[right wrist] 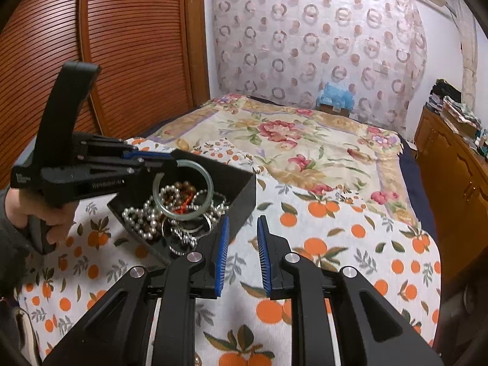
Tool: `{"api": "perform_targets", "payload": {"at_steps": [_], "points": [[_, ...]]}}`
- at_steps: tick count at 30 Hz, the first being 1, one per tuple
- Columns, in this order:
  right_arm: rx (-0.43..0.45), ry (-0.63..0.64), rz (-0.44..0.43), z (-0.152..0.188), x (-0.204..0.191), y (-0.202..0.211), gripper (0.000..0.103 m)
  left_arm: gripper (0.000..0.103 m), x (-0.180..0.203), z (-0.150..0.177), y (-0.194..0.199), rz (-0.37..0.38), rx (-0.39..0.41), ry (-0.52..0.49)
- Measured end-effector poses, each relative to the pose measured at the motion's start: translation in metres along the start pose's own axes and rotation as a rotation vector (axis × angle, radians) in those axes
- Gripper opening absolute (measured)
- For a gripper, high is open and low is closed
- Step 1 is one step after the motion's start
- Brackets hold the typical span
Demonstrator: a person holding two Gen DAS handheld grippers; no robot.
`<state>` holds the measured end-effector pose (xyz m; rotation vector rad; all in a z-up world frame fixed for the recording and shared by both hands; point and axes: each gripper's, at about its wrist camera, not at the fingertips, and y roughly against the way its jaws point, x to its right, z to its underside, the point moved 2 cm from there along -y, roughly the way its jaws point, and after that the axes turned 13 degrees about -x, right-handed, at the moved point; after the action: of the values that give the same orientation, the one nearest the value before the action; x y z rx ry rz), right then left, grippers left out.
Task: Organize jewelry
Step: 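Move the left tool to the gold ring while the right tool approaches the flower earring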
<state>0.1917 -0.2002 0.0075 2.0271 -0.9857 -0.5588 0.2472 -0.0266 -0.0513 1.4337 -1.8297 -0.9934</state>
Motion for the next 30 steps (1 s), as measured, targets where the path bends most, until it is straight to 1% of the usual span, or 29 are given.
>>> {"api": "perform_targets", "payload": {"at_steps": [4,6,7,8,9,12,13,14,16,18,19,20,21,22,25,30], "points": [[-0.004,-0.014,0.000,0.012,0.001,0.005,0.021,0.008,0.002,0.004,0.008,0.004,0.014,0.005],[-0.009,-0.020,-0.002,0.019,0.001,0.007,0.021,0.009,0.003,0.010,0.015,0.011,0.022,0.007],[-0.014,-0.021,-0.006,0.025,0.000,0.009,0.021,0.021,0.004,0.013,0.019,0.014,0.028,0.006],[-0.019,-0.022,-0.010,0.030,0.000,0.010,0.021,0.038,0.006,0.017,0.025,0.019,0.041,0.003],[-0.023,-0.024,-0.011,0.033,-0.001,0.010,0.021,0.042,0.009,0.020,0.030,0.026,0.053,-0.001],[-0.043,-0.028,-0.020,0.051,-0.007,0.010,0.021,0.045,0.017,0.031,0.039,0.040,0.061,-0.021],[-0.053,-0.032,-0.024,0.059,-0.009,0.010,0.021,0.051,0.019,0.034,0.041,0.043,0.062,-0.025],[-0.057,-0.034,-0.025,0.062,-0.010,0.010,0.021,0.059,0.021,0.039,0.044,0.041,0.068,-0.025],[-0.065,-0.042,-0.030,0.072,-0.012,0.010,0.021,0.062,0.025,0.046,0.047,0.042,0.072,-0.034],[-0.073,-0.051,-0.038,0.079,-0.014,0.009,0.021,0.069,0.030,0.054,0.049,0.042,0.067,-0.042],[-0.079,-0.054,-0.041,0.082,-0.015,0.009,0.021,0.076,0.031,0.057,0.050,0.040,0.068,-0.042],[-0.083,-0.055,-0.041,0.084,-0.016,0.008,0.023,0.082,0.033,0.061,0.050,0.044,0.070,-0.043],[-0.090,-0.054,-0.043,0.087,-0.018,0.007,0.026,0.084,0.035,0.064,0.050,0.046,0.067,-0.044],[-0.096,-0.052,-0.044,0.089,-0.019,0.006,0.031,0.087,0.037,0.067,0.049,0.045,0.063,-0.047],[-0.111,-0.033,-0.041,0.094,-0.026,0.003,0.032,0.090,0.043,0.080,0.042,0.049,0.032,-0.066],[-0.137,0.002,-0.054,0.101,-0.037,-0.002,0.032,0.090,0.055,0.095,0.023,0.055,-0.024,-0.102]]}}
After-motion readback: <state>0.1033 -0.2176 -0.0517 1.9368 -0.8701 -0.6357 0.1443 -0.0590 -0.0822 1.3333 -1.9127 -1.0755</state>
